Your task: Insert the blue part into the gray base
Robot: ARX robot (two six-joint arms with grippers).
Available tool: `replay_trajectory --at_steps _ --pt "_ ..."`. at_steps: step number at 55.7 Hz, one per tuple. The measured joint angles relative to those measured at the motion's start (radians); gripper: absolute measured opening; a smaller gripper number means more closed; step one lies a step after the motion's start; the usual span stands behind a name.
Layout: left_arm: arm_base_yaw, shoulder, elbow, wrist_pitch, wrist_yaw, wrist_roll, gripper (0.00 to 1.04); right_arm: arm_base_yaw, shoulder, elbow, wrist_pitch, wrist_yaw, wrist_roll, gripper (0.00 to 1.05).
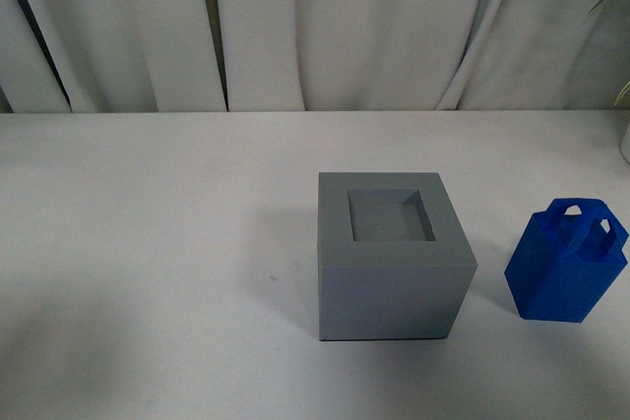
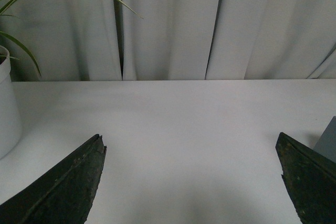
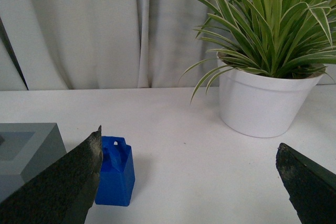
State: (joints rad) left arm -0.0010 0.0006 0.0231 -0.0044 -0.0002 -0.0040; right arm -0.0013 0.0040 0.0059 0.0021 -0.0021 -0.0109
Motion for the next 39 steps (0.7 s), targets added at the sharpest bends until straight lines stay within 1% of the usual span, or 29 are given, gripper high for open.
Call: replay_trajectory --at_steps 30,33,37,39 --pt "0.000 0.000 0.000 0.000 0.000 0.000 0.99 0.000 0.002 0.000 -0.003 -0.001 0.000 0.97" --pt "0.000 0.000 0.000 0.000 0.000 0.000 0.99 0.008 0.042 0.023 -0.078 -0.006 0.001 0.97" --pt "0.000 0.000 0.000 0.000 0.000 0.000 0.99 0.014 0.102 0.030 -0.064 -0.012 0.001 0.97" --pt "0.000 0.000 0.000 0.000 0.000 0.000 0.99 0.014 0.149 0.040 -0.032 -0.027 0.000 0.97"
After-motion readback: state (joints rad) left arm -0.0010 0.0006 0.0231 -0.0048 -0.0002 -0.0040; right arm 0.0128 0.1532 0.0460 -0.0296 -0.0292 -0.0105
